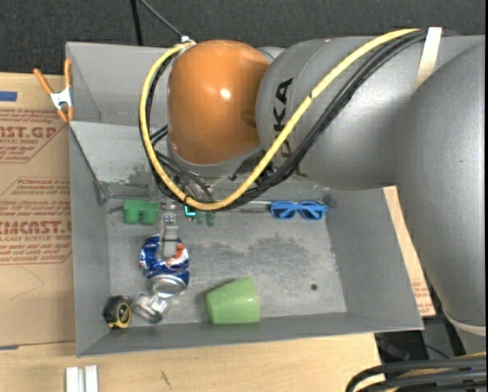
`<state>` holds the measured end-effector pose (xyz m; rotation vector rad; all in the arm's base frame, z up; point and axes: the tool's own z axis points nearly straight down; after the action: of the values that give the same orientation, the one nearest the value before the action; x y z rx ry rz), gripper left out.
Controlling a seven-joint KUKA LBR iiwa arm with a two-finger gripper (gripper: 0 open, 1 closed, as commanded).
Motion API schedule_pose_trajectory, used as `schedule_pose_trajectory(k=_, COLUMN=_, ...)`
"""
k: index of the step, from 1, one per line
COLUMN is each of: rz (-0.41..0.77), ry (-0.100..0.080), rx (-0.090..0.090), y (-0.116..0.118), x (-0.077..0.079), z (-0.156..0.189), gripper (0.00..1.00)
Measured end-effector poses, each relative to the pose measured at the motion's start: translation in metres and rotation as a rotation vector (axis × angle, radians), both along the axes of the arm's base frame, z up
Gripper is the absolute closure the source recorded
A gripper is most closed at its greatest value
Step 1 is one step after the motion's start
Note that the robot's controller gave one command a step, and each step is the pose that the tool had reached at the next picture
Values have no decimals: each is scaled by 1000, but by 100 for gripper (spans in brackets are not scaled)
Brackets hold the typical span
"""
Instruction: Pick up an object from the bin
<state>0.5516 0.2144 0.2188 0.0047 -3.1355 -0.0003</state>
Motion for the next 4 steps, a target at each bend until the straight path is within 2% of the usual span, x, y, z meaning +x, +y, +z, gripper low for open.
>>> schedule_pose_trajectory(k=1, rz=67, ry=0, rx=-2, y=-24, x=5, z=-123, gripper=0)
schedule_pose_trajectory(k=2, rz=67, ry=-14, rx=5, y=-21, x=8, z=-117, gripper=100)
schedule_pose_trajectory(k=3, rz=67, ry=-9, rx=2, y=-22, x=6, z=-119, gripper=0)
schedule_pose_trajectory(k=4, rz=149, ry=-8, rx=9, y=-37, x=14, z=-144, gripper=0)
